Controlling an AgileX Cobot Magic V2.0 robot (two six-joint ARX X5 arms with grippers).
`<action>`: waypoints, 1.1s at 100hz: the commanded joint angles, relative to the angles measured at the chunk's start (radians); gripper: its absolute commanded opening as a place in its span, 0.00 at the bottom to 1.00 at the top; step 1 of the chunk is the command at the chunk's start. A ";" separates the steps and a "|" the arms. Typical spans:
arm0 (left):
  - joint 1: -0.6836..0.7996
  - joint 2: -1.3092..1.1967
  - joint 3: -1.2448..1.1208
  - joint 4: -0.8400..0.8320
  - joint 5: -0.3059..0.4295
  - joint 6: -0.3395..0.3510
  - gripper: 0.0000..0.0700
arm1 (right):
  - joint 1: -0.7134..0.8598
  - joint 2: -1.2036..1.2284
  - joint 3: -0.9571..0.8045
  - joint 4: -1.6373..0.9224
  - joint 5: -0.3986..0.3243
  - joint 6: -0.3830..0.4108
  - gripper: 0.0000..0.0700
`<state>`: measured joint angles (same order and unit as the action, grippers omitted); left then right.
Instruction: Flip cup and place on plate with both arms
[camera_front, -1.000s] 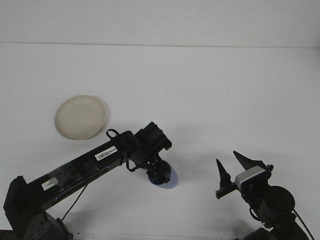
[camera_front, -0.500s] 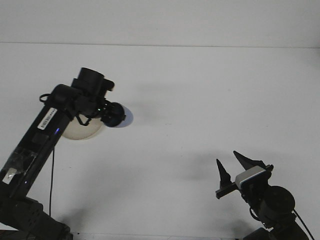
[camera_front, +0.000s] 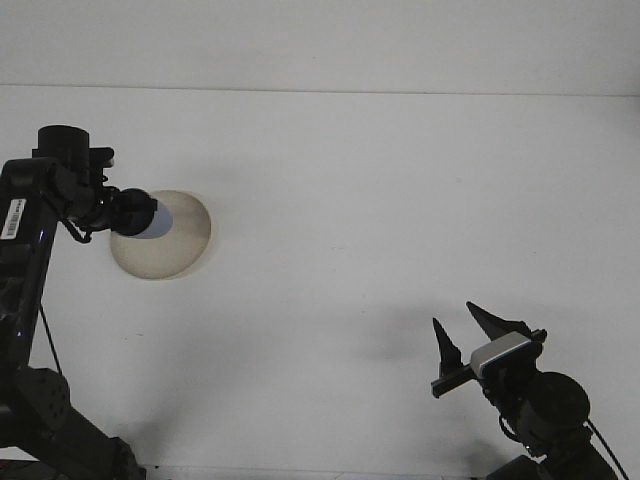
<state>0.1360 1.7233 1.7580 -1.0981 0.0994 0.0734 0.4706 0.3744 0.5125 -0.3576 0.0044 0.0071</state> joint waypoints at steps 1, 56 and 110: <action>0.010 0.052 0.019 0.013 -0.003 0.013 0.02 | 0.005 0.000 0.003 0.010 0.005 -0.003 0.57; 0.029 0.241 0.019 0.068 -0.040 0.039 0.36 | 0.005 0.000 0.003 0.006 0.018 -0.003 0.57; 0.030 0.005 0.231 0.000 0.053 0.012 0.83 | 0.005 0.000 0.003 0.005 0.039 -0.003 0.57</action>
<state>0.1631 1.7847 1.9610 -1.0863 0.1055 0.0906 0.4706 0.3744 0.5125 -0.3588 0.0307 0.0051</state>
